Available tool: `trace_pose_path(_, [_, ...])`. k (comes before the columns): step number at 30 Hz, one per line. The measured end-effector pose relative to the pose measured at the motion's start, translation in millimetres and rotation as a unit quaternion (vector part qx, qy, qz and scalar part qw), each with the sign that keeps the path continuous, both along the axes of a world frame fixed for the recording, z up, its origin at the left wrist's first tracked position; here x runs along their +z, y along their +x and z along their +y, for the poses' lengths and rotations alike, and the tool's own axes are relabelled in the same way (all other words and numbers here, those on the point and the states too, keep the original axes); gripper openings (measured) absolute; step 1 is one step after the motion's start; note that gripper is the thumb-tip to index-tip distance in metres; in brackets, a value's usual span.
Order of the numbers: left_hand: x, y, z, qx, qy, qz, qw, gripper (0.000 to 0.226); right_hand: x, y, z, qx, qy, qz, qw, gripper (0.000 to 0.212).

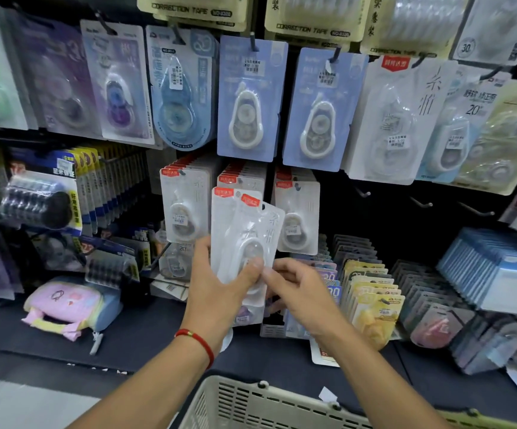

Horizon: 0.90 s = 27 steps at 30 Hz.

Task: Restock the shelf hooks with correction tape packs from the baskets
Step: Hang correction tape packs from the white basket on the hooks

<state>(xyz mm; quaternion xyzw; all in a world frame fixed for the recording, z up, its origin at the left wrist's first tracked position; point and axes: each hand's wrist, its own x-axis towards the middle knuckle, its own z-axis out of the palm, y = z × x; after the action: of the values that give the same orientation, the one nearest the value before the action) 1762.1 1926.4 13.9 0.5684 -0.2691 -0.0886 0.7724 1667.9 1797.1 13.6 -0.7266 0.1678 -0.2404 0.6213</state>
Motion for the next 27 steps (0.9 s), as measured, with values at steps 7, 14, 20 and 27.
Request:
trace_pose_path(7, [4.3, 2.3, -1.2, -0.028, -0.017, 0.058, 0.998, 0.051, 1.3, -4.1, -4.9, -0.079, -0.041, -0.069, 0.994, 0.015])
trace_pose_path(14, [-1.9, 12.7, -1.2, 0.002, -0.007, 0.068, 0.998, 0.037, 11.0, -8.0, -14.5, -0.176, -0.005, -0.107, 0.979, 0.02])
trace_pose_path(20, [-1.7, 14.1, -0.8, 0.018, -0.007, 0.037, 0.999, 0.038, 14.8, -8.0, -13.0, -0.188, 0.034, -0.14, 0.972, 0.026])
trace_pose_path(27, [1.7, -0.8, -3.7, -0.032, 0.037, 0.022, 0.999, 0.037, 1.1, -12.3, -22.9, -0.232, -0.127, 0.075, 0.961, 0.045])
